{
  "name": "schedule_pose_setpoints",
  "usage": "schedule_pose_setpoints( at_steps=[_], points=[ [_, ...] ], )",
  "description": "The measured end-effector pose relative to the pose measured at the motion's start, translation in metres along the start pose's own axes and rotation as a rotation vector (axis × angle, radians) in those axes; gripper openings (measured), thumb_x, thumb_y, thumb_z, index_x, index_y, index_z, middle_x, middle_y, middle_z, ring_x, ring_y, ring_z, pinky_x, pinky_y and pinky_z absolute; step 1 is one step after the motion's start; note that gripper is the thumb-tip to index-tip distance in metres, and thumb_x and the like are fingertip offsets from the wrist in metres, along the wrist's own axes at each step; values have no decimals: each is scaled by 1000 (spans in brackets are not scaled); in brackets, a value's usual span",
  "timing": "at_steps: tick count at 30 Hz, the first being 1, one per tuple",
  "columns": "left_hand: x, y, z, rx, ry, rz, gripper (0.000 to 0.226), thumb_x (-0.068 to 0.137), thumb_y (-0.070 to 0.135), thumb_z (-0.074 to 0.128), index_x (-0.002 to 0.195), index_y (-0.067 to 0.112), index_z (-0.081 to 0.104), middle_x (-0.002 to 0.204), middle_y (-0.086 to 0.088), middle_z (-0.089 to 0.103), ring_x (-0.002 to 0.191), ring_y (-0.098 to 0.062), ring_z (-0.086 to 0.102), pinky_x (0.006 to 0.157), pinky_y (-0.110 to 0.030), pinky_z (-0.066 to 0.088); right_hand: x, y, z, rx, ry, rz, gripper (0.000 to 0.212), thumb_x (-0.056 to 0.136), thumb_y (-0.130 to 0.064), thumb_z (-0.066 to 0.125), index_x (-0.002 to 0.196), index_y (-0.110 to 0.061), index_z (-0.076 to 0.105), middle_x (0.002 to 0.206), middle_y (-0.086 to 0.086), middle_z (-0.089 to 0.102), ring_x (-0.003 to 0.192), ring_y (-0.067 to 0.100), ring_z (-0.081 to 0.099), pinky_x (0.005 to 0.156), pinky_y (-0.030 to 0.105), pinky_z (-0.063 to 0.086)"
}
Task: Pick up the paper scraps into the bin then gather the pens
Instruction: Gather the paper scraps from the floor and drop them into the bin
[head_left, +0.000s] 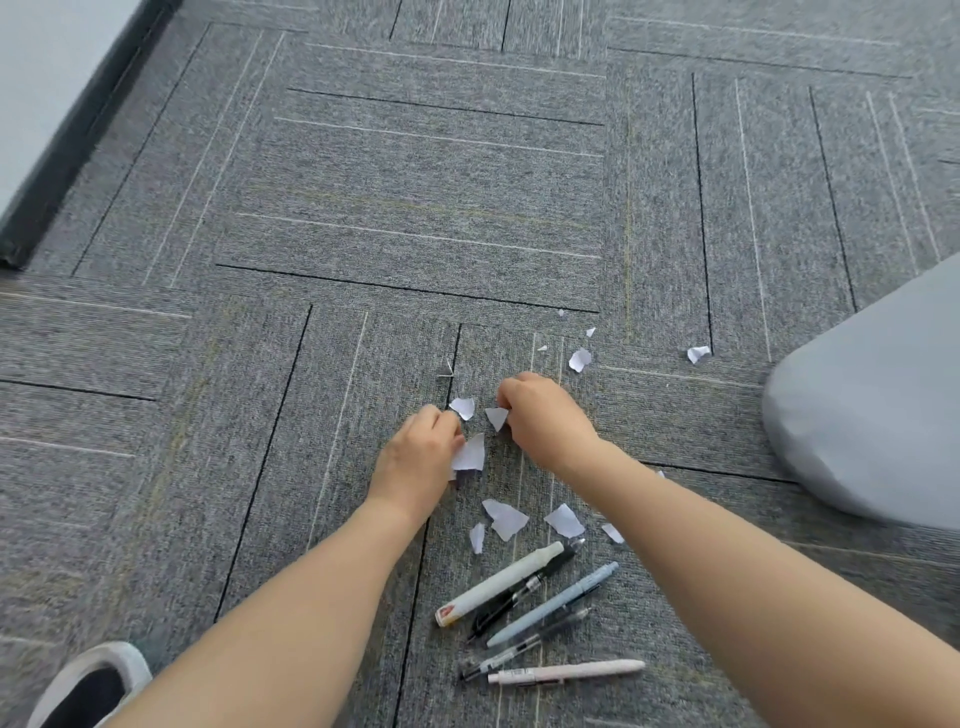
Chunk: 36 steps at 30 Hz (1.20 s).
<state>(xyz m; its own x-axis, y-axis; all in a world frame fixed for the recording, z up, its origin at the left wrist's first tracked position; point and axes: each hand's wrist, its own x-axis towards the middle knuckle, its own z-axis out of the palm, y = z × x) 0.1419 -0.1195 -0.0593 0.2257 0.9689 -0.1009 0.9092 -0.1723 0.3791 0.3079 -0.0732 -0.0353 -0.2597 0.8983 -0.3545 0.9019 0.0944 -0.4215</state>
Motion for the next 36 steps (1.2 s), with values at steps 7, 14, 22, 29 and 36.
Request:
schedule_pose_setpoints(
  at_steps=[7,14,22,29,36],
  points=[
    [-13,15,7,-48,-64,-19,49,82,53,60,111,15,51,105,2,46,96,-13,45,84,-28,46,-5,6,1,42,-23,24,10,91,-2,51,87,-7,58,95,5,53,87,25,55,73,34,46],
    [-5,20,7,-81,-30,33,8,91,19,57,90,12,58,92,1,54,80,-13,48,74,-33,50,-18,21,-12,302,94,175,10,93,-10,58,84,-9,62,87,4,63,77,20,59,75,39,54],
    [64,106,-60,-441,185,18,9,91,20,58,86,13,59,87,1,56,74,-13,54,60,-18,39,-41,20,-128,373,517,131,6,91,-13,61,86,-12,65,83,-2,64,77,13,57,68,18,41],
    [118,321,-129,-892,178,458,7,82,21,69,79,17,64,75,-2,63,66,-18,59,63,-32,49,-165,90,-269,96,1104,336,7,85,-12,63,83,-11,69,82,5,69,79,23,61,76,29,43],
    [113,407,-100,-472,-80,662,17,85,21,65,95,9,71,96,-9,70,87,-21,63,76,-21,37,-233,163,-251,108,745,822,36,98,-29,43,67,-12,51,83,14,63,79,36,53,63,36,35]
  ],
)
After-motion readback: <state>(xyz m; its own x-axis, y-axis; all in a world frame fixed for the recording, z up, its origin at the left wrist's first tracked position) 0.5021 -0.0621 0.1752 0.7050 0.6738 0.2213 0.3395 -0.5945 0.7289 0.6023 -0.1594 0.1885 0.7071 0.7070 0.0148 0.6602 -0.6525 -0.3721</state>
